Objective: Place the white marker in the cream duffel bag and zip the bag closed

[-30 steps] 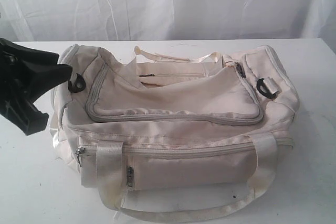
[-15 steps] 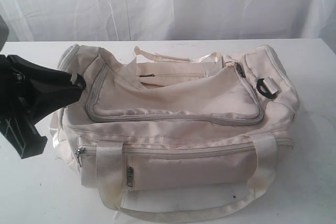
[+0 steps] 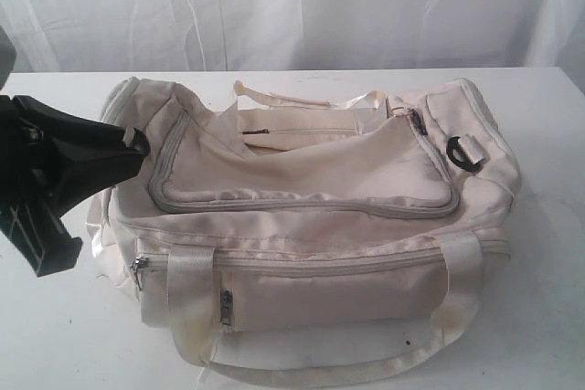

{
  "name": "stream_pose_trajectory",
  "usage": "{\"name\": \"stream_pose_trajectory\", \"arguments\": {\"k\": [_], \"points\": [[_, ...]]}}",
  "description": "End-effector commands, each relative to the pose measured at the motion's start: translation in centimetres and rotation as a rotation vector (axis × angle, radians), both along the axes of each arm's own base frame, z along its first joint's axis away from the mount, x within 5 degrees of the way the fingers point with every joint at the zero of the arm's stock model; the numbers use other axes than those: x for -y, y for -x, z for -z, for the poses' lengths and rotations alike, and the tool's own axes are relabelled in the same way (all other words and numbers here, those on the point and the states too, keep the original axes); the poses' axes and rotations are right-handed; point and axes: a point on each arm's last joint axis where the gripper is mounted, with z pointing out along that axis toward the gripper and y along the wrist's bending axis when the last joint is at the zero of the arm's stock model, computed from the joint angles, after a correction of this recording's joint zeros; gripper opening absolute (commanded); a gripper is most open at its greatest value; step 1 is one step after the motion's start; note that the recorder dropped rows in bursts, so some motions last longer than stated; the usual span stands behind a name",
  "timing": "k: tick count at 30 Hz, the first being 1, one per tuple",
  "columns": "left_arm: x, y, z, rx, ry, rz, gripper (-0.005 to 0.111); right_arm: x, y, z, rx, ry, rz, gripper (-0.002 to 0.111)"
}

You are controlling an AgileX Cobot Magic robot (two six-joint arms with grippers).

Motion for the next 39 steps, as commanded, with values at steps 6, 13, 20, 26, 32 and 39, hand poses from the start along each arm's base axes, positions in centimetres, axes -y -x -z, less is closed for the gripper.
{"name": "stream_pose_trajectory", "arguments": {"k": [6,13,20,26,32,39], "points": [[0.1,0.2,0.1,-0.012,0.018,0.006,0.036,2.6,0.3,3.0,0.142,-0.12,0.266,0.0],[0.1,0.2,0.1,-0.012,0.018,0.006,0.036,3.6,1.6,7.9,0.162,-0.136,0.358,0.0],[0.1,0.2,0.1,-0.012,0.018,0.006,0.036,4.1,3.5,10.1,0.242,-0.148,0.385,0.0],[0.1,0.2,0.1,-0.012,0.018,0.006,0.036,4.2,4.4,9.9,0.306,-0.124,0.385,0.0],[0.1,0.2,0.1,-0.012,0.018,0.006,0.036,3.6,4.2,11.2,0.296,-0.052,0.328,0.0],[0.1,0.2,0.1,-0.012,0.018,0.005,0.036,3.4,3.9,14.6,0.208,-0.037,0.313,0.0]]}}
